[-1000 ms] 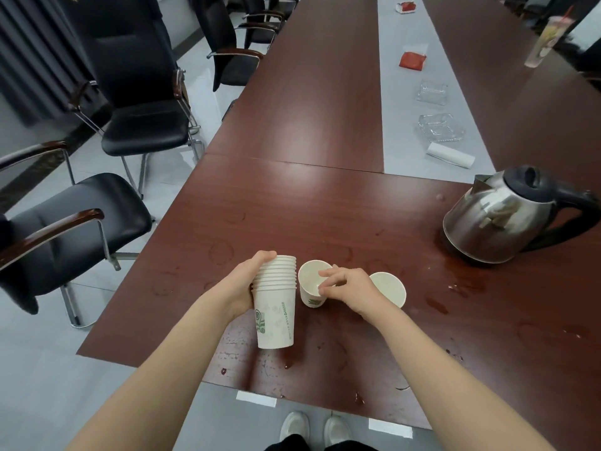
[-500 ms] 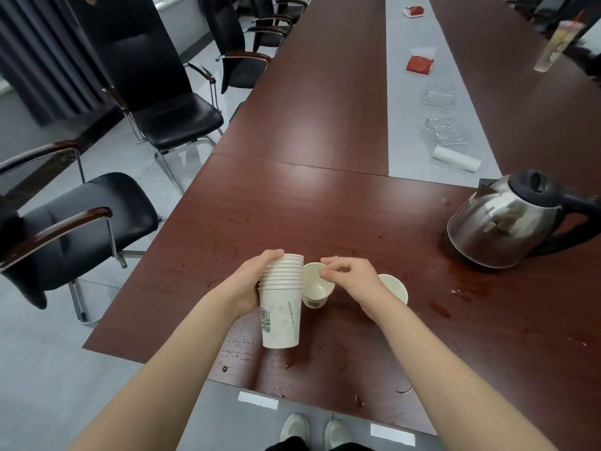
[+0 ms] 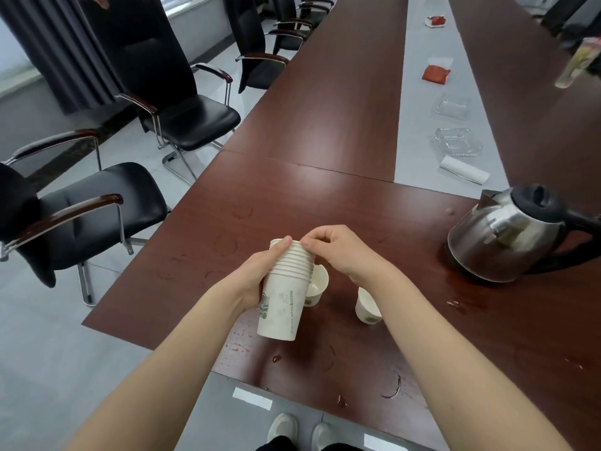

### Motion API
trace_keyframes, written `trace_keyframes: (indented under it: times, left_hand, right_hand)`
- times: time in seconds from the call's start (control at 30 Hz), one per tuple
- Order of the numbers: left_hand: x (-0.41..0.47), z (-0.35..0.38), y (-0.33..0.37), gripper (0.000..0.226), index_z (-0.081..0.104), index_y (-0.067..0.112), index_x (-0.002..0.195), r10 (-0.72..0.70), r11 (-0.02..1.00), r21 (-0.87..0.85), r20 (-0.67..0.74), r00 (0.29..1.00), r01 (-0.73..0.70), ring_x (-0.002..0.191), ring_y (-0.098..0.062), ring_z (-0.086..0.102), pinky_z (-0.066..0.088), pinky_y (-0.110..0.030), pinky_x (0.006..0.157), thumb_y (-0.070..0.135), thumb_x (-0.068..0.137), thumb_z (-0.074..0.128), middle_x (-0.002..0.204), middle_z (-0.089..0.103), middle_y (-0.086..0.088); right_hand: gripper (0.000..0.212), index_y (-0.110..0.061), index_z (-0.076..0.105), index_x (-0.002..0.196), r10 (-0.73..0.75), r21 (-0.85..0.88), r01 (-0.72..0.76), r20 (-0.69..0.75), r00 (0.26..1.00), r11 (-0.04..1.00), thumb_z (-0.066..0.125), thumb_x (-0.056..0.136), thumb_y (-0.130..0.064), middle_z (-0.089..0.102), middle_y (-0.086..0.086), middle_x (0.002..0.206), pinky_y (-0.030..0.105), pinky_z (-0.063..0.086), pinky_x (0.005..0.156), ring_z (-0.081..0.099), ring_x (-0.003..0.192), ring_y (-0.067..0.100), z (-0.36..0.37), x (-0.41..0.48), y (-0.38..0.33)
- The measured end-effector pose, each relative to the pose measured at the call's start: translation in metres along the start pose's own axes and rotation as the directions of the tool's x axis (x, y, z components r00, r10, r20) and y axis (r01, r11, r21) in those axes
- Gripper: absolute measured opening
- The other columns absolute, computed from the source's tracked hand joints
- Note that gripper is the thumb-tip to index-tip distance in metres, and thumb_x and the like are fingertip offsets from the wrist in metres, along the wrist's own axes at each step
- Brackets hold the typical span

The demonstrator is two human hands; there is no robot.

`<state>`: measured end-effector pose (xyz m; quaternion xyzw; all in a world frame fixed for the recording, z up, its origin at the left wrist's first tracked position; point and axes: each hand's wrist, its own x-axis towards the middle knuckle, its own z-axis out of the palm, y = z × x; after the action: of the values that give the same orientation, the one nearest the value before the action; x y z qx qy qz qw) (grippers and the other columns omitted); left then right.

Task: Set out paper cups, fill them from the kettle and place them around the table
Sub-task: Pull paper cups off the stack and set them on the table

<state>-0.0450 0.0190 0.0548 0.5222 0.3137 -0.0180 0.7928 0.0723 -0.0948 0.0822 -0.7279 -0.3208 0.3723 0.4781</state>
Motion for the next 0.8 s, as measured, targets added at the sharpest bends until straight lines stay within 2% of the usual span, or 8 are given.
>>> trace_keyframes:
  times: [0.17, 0.27, 0.4, 0.47, 0.57, 0.67, 0.73, 0.8]
  left_hand:
    - [-0.005, 0.008, -0.008, 0.036, 0.063, 0.003, 0.096, -0.001, 0.990, -0.138, 0.031, 1.000, 0.006, 0.061, -0.023, 0.069, 0.055, -0.032, 0.051, 0.038, 0.088, 0.054, 0.075, 0.071, -0.012]
    - [-0.005, 0.009, -0.009, 0.033, 0.062, 0.004, 0.096, -0.011, 0.988, -0.152, 0.037, 0.999, 0.016, 0.058, -0.022, 0.068, 0.055, -0.032, 0.049, 0.035, 0.089, 0.054, 0.072, 0.071, -0.012]
    - [-0.005, 0.005, -0.005, 0.030, 0.061, 0.004, 0.096, -0.031, 0.989, -0.143, 0.023, 0.999, 0.034, 0.057, -0.022, 0.068, 0.055, -0.032, 0.050, 0.033, 0.092, 0.053, 0.069, 0.070, -0.011]
    - [-0.003, -0.002, -0.003, 0.030, 0.062, 0.006, 0.098, -0.033, 0.992, -0.121, 0.019, 0.999, 0.036, 0.061, -0.021, 0.068, 0.056, -0.031, 0.056, 0.035, 0.091, 0.055, 0.073, 0.071, -0.010]
    - [-0.001, -0.014, 0.003, 0.028, 0.063, 0.007, 0.096, -0.035, 0.993, -0.109, 0.044, 0.998, 0.039, 0.062, -0.019, 0.068, 0.055, -0.030, 0.056, 0.034, 0.090, 0.055, 0.073, 0.071, -0.008]
    - [-0.003, -0.031, 0.008, 0.030, 0.064, 0.006, 0.098, -0.068, 0.997, -0.042, 0.058, 0.996, 0.070, 0.065, -0.021, 0.068, 0.055, -0.033, 0.066, 0.033, 0.085, 0.062, 0.075, 0.072, -0.009]
    - [-0.004, -0.045, 0.011, 0.039, 0.065, 0.005, 0.102, -0.114, 0.993, 0.029, 0.079, 0.990, 0.112, 0.069, -0.022, 0.068, 0.055, -0.034, 0.070, 0.034, 0.077, 0.069, 0.081, 0.072, -0.011]
    - [-0.007, -0.061, 0.013, 0.039, 0.066, 0.005, 0.102, -0.147, 0.989, 0.037, 0.099, 0.984, 0.144, 0.070, -0.022, 0.068, 0.055, -0.032, 0.067, 0.036, 0.079, 0.066, 0.083, 0.072, -0.011]
  right_hand:
    - [0.017, -0.016, 0.065, 0.078, -0.018, -0.165, 0.022, 0.027, 0.999, 0.986, 0.056, 0.092, -0.016, 0.060, -0.006, 0.071, 0.019, 0.044, 0.062, 0.054, 0.065, 0.007, -0.005, -0.003, -0.003]
    - [0.016, -0.013, 0.064, 0.083, -0.054, -0.290, 0.067, 0.053, 0.997, 0.955, 0.052, 0.094, -0.015, 0.056, -0.008, 0.071, 0.013, 0.041, 0.056, 0.050, 0.063, 0.004, -0.004, -0.007, -0.009]
    - [0.017, -0.010, 0.064, 0.090, -0.119, -0.427, 0.116, 0.019, 0.993, 0.897, 0.049, 0.095, -0.017, 0.051, -0.013, 0.077, 0.016, 0.036, 0.062, 0.045, 0.069, 0.001, 0.002, -0.008, -0.016]
    - [0.017, -0.011, 0.063, 0.089, -0.122, -0.432, 0.106, -0.011, 0.992, 0.896, 0.049, 0.095, -0.018, 0.051, -0.012, 0.080, 0.017, 0.035, 0.063, 0.046, 0.073, 0.003, 0.007, -0.007, -0.018]
    - [0.017, -0.014, 0.059, 0.085, -0.122, -0.456, 0.083, -0.058, 0.991, 0.886, 0.047, 0.096, -0.018, 0.054, -0.005, 0.090, 0.022, 0.034, 0.071, 0.048, 0.083, 0.009, 0.020, -0.003, -0.019]
    - [0.018, -0.011, 0.058, 0.086, -0.126, -0.456, 0.036, -0.170, 0.977, 0.889, 0.044, 0.096, -0.017, 0.053, -0.002, 0.094, 0.022, 0.032, 0.072, 0.048, 0.085, 0.012, 0.036, 0.008, -0.023]
    - [0.021, -0.005, 0.061, 0.087, -0.125, -0.391, 0.002, -0.289, 0.949, 0.920, 0.045, 0.095, -0.016, 0.055, -0.001, 0.089, 0.025, 0.033, 0.070, 0.050, 0.081, 0.014, 0.043, 0.018, -0.028]
    - [0.019, -0.007, 0.063, 0.084, -0.063, -0.237, -0.023, -0.352, 0.934, 0.971, 0.048, 0.094, -0.015, 0.057, -0.003, 0.077, 0.026, 0.039, 0.065, 0.052, 0.068, 0.013, 0.049, 0.026, -0.033]
